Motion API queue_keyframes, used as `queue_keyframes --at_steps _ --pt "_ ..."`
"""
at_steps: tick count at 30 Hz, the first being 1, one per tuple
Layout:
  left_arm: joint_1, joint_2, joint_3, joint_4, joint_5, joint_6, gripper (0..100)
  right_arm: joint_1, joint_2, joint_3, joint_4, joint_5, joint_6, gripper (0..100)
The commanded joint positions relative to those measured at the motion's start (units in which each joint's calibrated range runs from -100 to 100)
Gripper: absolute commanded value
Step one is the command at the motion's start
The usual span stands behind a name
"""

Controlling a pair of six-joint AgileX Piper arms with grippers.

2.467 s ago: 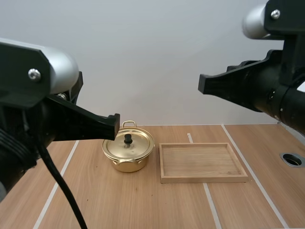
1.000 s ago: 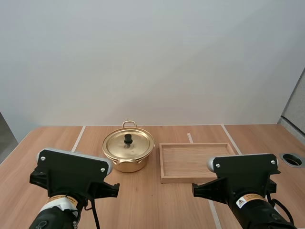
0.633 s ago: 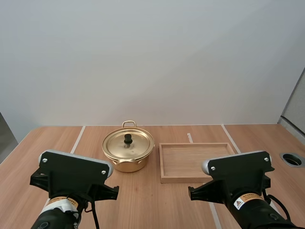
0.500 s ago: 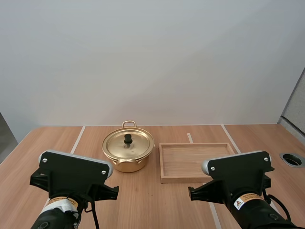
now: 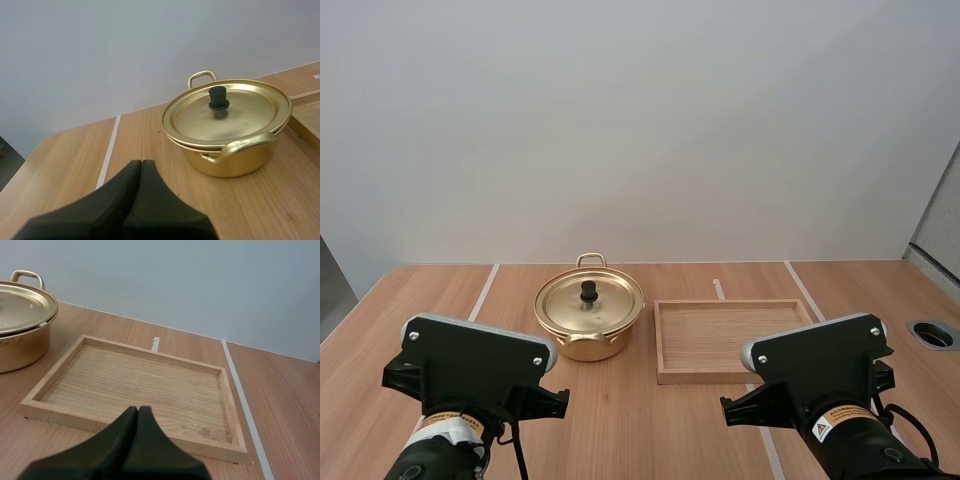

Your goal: Open the pot, put the pineapple inside, and close it

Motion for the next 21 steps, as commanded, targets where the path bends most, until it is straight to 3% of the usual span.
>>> queue_keyframes --at_steps 1,21 --pt "0.17 -0.3 0.2 0.1 -1.6 -0.6 0 0.1 -0.4 0.0 -0.4 -1.1 -0.2 0" --pt "0.17 -0.3 0.2 0.1 -1.1 -3.3 0 0.1 -0.4 0.0 1.0 -1.1 -0.2 0"
